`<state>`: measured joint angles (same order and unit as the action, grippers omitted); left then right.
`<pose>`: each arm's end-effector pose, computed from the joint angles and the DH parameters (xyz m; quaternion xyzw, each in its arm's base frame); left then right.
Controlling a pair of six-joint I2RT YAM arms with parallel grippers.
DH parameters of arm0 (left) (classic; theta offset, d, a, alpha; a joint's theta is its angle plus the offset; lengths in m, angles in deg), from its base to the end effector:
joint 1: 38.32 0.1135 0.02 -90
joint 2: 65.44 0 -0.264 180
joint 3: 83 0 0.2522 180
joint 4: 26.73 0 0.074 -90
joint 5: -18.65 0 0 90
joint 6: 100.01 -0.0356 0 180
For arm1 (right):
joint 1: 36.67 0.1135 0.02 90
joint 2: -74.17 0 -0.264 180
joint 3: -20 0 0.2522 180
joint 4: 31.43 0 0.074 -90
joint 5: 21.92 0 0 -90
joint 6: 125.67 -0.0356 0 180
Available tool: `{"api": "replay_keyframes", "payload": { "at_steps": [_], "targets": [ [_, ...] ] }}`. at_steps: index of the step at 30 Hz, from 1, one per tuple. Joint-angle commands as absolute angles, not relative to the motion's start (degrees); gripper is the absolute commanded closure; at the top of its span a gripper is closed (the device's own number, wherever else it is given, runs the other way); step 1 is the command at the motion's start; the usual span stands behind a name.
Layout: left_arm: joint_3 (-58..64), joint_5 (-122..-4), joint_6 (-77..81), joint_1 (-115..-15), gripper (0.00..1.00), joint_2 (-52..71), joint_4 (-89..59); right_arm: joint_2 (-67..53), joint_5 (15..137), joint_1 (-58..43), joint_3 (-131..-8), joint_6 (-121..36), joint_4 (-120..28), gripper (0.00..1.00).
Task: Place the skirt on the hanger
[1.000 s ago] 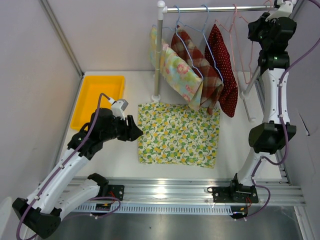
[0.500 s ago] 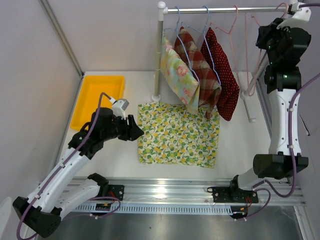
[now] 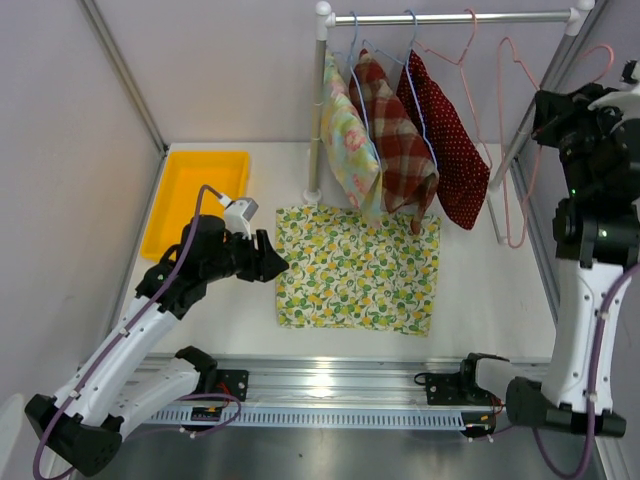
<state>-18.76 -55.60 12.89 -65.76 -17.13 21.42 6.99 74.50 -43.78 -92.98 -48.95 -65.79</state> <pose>0.1540 -0.0908 0.3221 0.1005 0.8640 -0.3121 0.3821 0.1996 -0.0209 0.5593 0.0692 0.6298 0.0770 0.7698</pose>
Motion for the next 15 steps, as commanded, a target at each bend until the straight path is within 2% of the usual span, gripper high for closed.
{"api": "replay_keyframes", "payload": {
  "at_steps": [1, 5, 9, 12, 13, 15],
  "targets": [
    [-15.98, -53.77, 12.4, -65.3, 0.43, -17.72, 19.29, 14.2, 82.39, -43.88, -93.26, -51.84, -68.74, 1.0],
    [-15.36, -53.16, 12.58, -65.3, 0.43, -17.1, 18.94, 16.86, 98.16, -43.88, -92.11, -55.7, -72.0, 1.0],
    [-13.17, -53.42, 12.67, -65.3, 0.43, -18.24, 20.08, 17.22, 114.74, -40.39, -84.76, -63.61, -66.3, 1.0],
    [-10.8, -53.6, 12.93, -65.3, 0.42, -19.38, 21.83, 16.69, 110.4, -30.56, -81.48, -63.19, -66.01, 1.0],
    [-10.27, -53.77, 13.19, -65.3, 0.42, -20.08, 22.27, 16.25, 107.05, -21.99, -80.08, -61.79, -67.94, 1.0],
    [-8.34, -53.77, 13.54, -65.3, 0.42, -20.97, 23.5, 13.63, 99.59, -12.64, -79.37, -56.7, -70.49, 1.0]
  ]
}}
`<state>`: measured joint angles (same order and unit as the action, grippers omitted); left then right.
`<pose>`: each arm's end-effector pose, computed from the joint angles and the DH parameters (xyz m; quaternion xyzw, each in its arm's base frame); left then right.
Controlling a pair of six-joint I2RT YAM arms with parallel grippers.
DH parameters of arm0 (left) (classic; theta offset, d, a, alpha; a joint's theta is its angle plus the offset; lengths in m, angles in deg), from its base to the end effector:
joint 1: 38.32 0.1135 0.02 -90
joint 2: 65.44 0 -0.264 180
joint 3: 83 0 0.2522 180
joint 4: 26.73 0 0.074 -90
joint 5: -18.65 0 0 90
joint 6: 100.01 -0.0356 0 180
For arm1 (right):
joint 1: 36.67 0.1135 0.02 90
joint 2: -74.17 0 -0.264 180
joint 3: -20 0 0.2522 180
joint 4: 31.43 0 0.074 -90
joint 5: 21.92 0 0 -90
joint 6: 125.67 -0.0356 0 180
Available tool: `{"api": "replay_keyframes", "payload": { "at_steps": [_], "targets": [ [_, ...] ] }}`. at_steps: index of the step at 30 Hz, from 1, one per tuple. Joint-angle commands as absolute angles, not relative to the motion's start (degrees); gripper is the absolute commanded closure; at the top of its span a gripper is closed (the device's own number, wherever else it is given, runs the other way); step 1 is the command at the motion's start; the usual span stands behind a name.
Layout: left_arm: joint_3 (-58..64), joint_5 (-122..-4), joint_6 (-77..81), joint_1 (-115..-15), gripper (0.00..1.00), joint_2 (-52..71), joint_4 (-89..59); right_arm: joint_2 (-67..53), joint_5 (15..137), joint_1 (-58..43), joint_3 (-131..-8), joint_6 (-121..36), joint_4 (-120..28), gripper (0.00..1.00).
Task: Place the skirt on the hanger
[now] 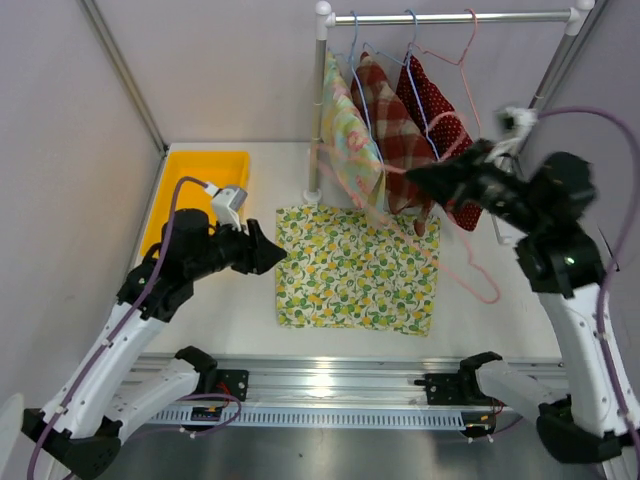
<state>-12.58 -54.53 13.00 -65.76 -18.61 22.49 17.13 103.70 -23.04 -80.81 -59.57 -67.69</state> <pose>0.1443 -0.0865 0.3602 0.1102 0.8336 -0.3365 0.4239 0.1511 0.0580 0.5229 -0.1729 0.6457 0.4212 0.6129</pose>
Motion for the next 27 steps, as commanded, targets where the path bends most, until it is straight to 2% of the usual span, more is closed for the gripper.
{"api": "replay_keyframes", "payload": {
  "at_steps": [1, 4, 11, 17, 21, 22, 27],
  "targets": [
    [-7.81, -53.6, 13.81, -65.3, 0.42, -21.58, 24.12, 12.65, 90.67, -4.5, -78.76, -54.85, -72.94, 1.0],
    [-6.23, -53.86, 14.34, -65.3, 0.42, -22.72, 25.96, 11.15, 86.19, 2.43, -73.5, -52.81, -67.73, 1.0],
    [-11.4, -52.46, 15.04, -65.3, 0.41, -26.59, 26.76, 8.87, 89.97, 10.77, -49.35, -62.29, -46.8, 1.0],
    [-24.22, -50.43, 20.13, -66.53, 0.42, -29.84, 21.67, 6.32, 83.31, 18.16, -33.26, -66.87, -28.42, 1.0],
    [-31.79, -50.34, 22.86, -68.19, 0.42, -30.63, 17.98, 4.83, 81.97, 18.61, -23.94, -71.52, -13.41, 1.0],
    [-35.89, -50.26, 23.56, -68.37, 0.43, -30.55, 17.19, 4.3, 81.36, 18.87, -22.86, -71.62, -12.16, 1.0],
    [-40.5, -52.79, 28.83, -72.75, 0.44, -30.11, 12.7, 2.63, 74.34, 20.81, -18.29, -70.3, -5.83, 1.0]
  ]
}}
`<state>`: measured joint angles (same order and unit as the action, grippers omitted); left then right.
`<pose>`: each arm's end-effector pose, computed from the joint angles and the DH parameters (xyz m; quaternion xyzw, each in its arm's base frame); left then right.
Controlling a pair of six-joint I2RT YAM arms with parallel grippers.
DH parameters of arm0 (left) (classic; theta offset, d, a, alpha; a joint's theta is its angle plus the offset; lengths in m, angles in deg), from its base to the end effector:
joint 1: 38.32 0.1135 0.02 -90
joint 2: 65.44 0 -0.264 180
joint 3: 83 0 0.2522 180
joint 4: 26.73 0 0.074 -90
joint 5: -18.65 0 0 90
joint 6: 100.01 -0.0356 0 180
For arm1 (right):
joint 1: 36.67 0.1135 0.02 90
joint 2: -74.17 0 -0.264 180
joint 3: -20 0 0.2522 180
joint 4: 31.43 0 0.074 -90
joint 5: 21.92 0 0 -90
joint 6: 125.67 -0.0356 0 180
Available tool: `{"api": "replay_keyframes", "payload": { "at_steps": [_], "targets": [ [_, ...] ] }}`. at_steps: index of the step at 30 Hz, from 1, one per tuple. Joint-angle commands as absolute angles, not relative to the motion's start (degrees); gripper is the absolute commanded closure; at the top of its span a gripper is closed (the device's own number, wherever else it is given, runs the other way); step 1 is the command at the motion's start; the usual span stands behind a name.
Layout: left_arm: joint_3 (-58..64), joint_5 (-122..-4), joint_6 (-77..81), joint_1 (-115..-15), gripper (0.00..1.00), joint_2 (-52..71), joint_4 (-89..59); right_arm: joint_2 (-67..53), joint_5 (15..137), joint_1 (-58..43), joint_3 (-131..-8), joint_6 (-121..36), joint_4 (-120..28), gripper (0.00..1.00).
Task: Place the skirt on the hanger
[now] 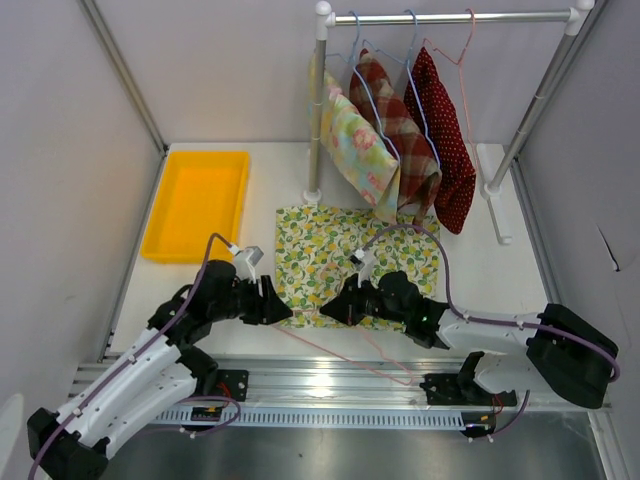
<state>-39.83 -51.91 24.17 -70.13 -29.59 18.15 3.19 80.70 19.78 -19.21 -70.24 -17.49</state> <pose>0.1139 -0.0846 0.2347 0.0563 0.8856 -0.3642 0.2828 0.1327 0.2142 0.1970 -0.2160 0.7764 0.4799 0.3469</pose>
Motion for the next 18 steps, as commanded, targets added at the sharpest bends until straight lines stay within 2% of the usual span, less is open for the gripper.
{"api": "replay_keyframes", "payload": {
  "at_steps": [1, 5, 13, 18],
  "targets": [
    [-41.37, -55.07, 29.45, -73.46, 0.44, -29.94, 12.61, 2.36, 73.97, 20.9, -16.98, -70.3, -4.77, 1.0],
    [-42.17, -61.32, 31.3, -77.77, 0.44, -27.83, 13.31, 0.26, 71.86, 20.9, -14.33, -70.56, 0.67, 1.0],
    [-43.84, -73.53, 34.99, -79.97, 0.4, -27.03, 17.17, -5.02, 72.04, 20.99, -12.04, -71.53, 5.34, 1.0],
    [-45.33, -75.66, 35.96, -80.24, 0.4, -25.1, 16.3, -6.95, 70.19, 21.25, -10.72, -71.62, 8.07, 1.0]
  ]
}}
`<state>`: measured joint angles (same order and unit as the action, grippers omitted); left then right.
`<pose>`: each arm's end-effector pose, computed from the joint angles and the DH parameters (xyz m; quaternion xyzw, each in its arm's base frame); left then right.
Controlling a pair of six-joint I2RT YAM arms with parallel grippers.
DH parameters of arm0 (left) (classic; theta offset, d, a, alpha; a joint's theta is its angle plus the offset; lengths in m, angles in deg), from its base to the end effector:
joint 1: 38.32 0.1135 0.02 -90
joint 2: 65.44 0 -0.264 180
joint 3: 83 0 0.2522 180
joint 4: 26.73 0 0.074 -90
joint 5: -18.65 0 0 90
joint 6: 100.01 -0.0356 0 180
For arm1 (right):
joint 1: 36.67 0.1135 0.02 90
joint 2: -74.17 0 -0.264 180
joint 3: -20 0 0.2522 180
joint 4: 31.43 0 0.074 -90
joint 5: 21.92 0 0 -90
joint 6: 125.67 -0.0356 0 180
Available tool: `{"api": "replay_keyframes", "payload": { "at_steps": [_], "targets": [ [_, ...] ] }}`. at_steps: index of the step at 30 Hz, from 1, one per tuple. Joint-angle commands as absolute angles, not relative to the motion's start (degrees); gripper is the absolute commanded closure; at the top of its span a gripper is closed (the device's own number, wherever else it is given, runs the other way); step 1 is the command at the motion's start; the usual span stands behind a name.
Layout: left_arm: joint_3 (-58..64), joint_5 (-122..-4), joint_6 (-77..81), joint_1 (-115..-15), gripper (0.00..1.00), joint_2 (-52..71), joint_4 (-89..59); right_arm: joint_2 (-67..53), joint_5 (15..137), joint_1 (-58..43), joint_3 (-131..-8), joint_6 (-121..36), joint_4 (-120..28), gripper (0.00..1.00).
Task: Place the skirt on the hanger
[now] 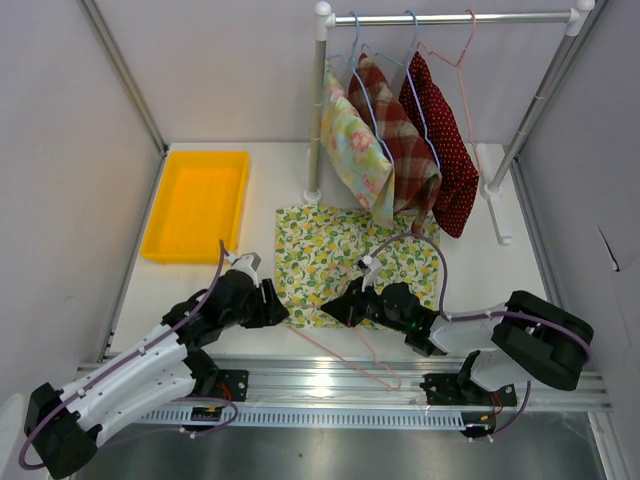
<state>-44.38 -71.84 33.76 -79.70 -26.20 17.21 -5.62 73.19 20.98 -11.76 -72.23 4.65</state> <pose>0.1096 -0.0962 0.2009 -0.0209 0.9222 -0.2584 0.2871 0.1305 0.2120 0.1631 -0.1696 0.7579 0.4844 0.4028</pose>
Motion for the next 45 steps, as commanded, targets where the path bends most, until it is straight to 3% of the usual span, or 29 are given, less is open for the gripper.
{"api": "replay_keyframes", "payload": {
  "at_steps": [1, 20, 27, 30, 33, 36, 38, 45],
  "targets": [
    [-45.42, -75.83, 36.48, -80.59, 0.4, -24.75, 15.52, -7.74, 70.19, 21.25, -10.72, -71.53, 8.42, 1.0],
    [-49.2, -77.06, 40.09, -82.35, 0.4, -14.38, 2.16, -11.17, 69.66, 21.16, -9.76, -71.27, 10.44, 1.0],
    [-49.03, -76.89, 40.0, -82.61, 0.45, -10.51, -0.92, -11.61, 69.66, 20.46, -9.23, -71.18, 10.79, 1.0],
    [-49.03, -76.19, 39.74, -82.79, 0.55, -9.02, -1.54, -11.96, 69.75, 19.85, -9.05, -71.09, 11.14, 1.0],
    [-47.63, -76.01, 39.12, -82.7, 0.71, -8.4, -0.49, -12.31, 69.75, 19.23, -9.14, -70.92, 11.06, 1.0],
    [-44.74, -75.83, 38.42, -82.7, 0.92, -8.92, 2.84, -12.67, 69.23, 18.7, -9.23, -70.3, 10.36, 1.0],
    [-43.15, -76.27, 37.63, -82.61, 0.99, -9.45, 7.13, -12.76, 68.88, 18.18, -9.14, -69.95, 9.57, 1.0],
    [-37.87, -75.58, 34.47, -77.01, 1.0, -10.42, 14.28, -13.46, 66.06, 17.38, -9.14, -68.1, 7.98, 1.0]
  ]
}}
